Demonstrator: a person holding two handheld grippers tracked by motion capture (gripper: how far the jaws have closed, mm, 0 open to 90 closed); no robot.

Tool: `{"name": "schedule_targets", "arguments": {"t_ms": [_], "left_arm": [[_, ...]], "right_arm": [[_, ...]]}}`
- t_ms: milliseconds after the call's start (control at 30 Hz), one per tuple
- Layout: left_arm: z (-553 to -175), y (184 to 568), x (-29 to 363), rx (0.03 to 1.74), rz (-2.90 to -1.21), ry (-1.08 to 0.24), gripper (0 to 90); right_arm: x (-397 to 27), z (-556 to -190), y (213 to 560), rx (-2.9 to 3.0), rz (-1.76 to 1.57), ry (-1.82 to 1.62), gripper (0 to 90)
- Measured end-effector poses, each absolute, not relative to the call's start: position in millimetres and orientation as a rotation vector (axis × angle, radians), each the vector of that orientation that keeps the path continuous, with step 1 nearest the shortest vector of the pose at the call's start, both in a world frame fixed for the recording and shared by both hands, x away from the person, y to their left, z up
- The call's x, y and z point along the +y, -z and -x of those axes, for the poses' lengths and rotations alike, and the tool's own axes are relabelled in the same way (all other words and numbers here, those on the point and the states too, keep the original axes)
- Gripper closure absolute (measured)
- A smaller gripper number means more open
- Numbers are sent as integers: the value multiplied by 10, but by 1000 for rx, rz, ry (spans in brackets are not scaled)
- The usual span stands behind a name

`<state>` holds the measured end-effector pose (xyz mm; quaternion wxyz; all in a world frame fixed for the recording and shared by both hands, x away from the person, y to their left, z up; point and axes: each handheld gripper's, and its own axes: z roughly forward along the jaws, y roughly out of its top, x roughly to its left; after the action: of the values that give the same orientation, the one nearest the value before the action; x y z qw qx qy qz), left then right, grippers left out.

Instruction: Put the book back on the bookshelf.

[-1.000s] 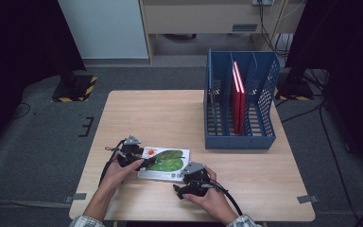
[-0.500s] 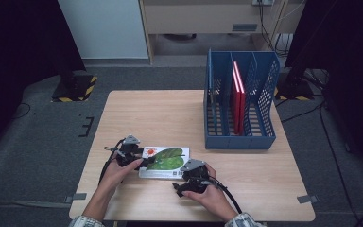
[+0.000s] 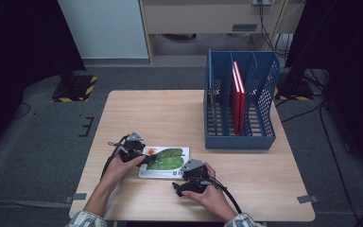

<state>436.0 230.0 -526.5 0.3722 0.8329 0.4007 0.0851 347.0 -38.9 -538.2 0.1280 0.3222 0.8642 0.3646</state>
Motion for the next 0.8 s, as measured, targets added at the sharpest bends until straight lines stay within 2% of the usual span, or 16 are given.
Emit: {"name": "schedule_targets", "arguments": {"t_ms": [267,800], "left_arm": [[-4357,5233,2313,1094,-2082,-210,244],[-4324,5094,2295,1112,-2048,-242,244]], "right_arm": [[-340,-3474,5376,2519,-964,-1031,10],[-288,-3474,5383,2481,-1006,-1020,2]]}}
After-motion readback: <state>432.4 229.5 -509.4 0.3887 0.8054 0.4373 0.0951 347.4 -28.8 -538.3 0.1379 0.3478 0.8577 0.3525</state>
